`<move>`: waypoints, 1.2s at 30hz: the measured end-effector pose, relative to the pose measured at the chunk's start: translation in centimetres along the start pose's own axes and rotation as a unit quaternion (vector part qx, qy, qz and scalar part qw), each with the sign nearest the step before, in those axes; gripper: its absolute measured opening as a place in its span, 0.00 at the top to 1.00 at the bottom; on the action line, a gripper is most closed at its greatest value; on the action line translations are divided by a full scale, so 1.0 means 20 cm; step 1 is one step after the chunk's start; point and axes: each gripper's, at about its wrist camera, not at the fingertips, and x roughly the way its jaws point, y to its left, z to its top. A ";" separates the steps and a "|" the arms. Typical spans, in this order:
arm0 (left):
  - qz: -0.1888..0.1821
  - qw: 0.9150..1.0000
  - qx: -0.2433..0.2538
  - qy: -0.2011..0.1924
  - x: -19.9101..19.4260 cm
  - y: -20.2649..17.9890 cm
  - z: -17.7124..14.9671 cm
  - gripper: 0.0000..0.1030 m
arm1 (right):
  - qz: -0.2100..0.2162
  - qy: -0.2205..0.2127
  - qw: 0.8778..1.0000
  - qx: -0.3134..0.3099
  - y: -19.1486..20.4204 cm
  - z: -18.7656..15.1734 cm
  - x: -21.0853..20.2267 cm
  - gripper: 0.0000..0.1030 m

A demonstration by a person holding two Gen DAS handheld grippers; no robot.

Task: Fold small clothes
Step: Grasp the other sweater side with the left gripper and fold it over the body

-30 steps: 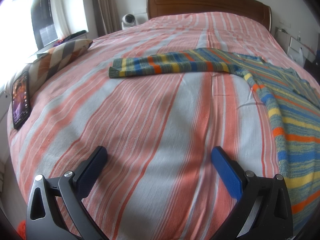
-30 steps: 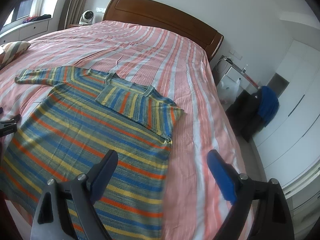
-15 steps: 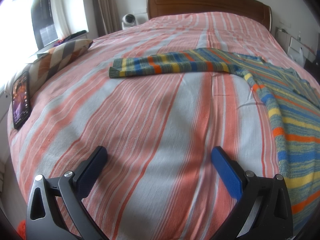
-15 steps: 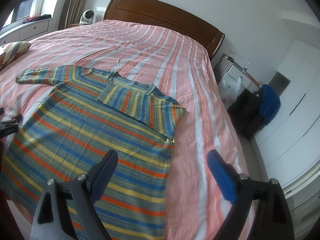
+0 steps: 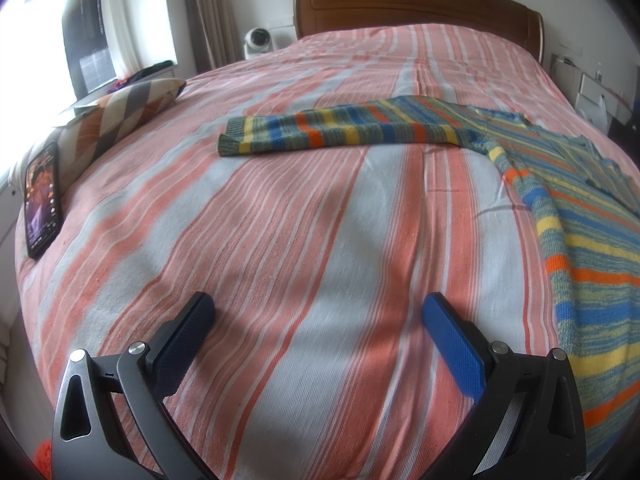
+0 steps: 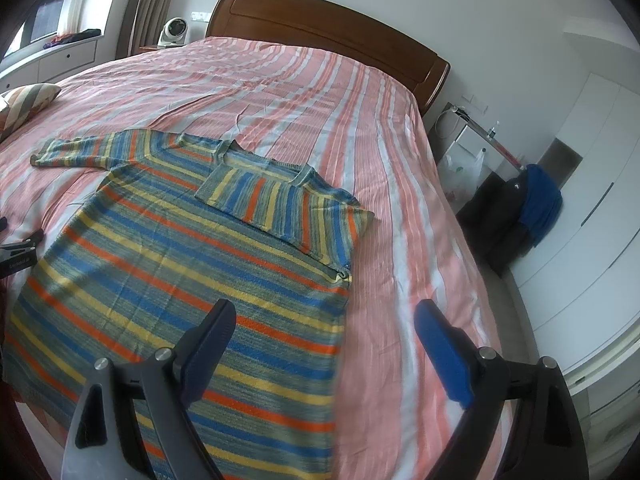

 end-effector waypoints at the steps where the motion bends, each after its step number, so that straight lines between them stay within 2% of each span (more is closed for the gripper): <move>1: 0.000 1.000 0.000 0.000 0.00 0.00 0.00 0.00 | 0.000 0.001 1.000 0.001 0.00 -0.01 0.01 0.13; 13: 0.000 1.000 0.000 0.000 0.00 0.00 0.00 0.00 | 0.003 0.009 1.000 0.004 0.00 -0.02 0.04 0.13; 14: -0.001 1.000 -0.001 0.004 0.00 0.00 0.00 0.00 | 0.006 0.012 1.000 0.005 0.00 -0.02 0.05 0.13; 16: -0.020 0.999 -0.004 0.035 -0.01 0.02 0.03 0.00 | 0.022 0.016 1.000 0.014 0.00 -0.04 0.06 0.13; 18: -0.068 0.995 -0.017 0.068 -0.03 0.08 0.11 0.01 | 0.045 0.020 0.999 0.024 -0.01 -0.05 0.08 0.13; 19: -0.102 0.992 -0.043 0.064 -0.06 0.15 0.16 0.01 | 0.060 0.020 0.998 0.029 -0.01 -0.07 0.08 0.13; 22: -0.146 0.980 -0.129 0.046 -0.08 0.37 0.35 0.01 | 0.078 0.024 0.996 0.034 0.01 -0.15 0.10 0.13; 24: -0.152 0.971 -0.177 0.049 -0.01 0.52 0.51 0.01 | 0.092 0.035 0.994 0.042 0.03 -0.21 0.12 0.13; 26: -0.145 0.969 -0.188 0.074 0.14 0.59 0.64 0.01 | 0.107 0.049 0.992 0.048 0.05 -0.25 0.15 0.13; 27: -0.135 0.969 -0.186 0.093 0.23 0.62 0.69 0.01 | 0.113 0.055 0.991 0.048 0.06 -0.27 0.16 0.13; 29: -0.089 0.970 -0.187 0.129 0.42 0.65 0.75 0.04 | 0.119 0.055 0.990 0.047 0.07 -0.27 0.17 0.13; 30: -0.072 0.970 -0.187 0.137 0.49 0.65 0.76 0.09 | 0.120 0.051 0.990 0.044 0.07 -0.27 0.17 0.13; 32: -0.071 0.969 -0.176 0.160 0.60 0.61 0.77 0.22 | 0.120 0.044 0.991 0.042 0.08 -0.27 0.16 0.13; 33: -0.066 0.970 -0.167 0.163 0.63 0.58 0.78 0.36 | 0.119 0.041 0.991 0.042 0.07 -0.27 0.16 0.13; 34: -0.054 0.975 -0.151 0.156 0.64 0.54 0.79 0.62 | 0.119 0.041 0.991 0.043 0.07 -0.27 0.16 0.13; 35: -0.054 0.978 -0.132 0.151 0.64 0.49 0.80 0.82 | 0.119 0.041 0.991 0.045 0.06 -0.28 0.16 0.13; 36: -0.053 0.980 -0.119 0.153 0.64 0.45 0.81 0.96 | 0.121 0.042 0.991 0.047 0.05 -0.28 0.17 0.13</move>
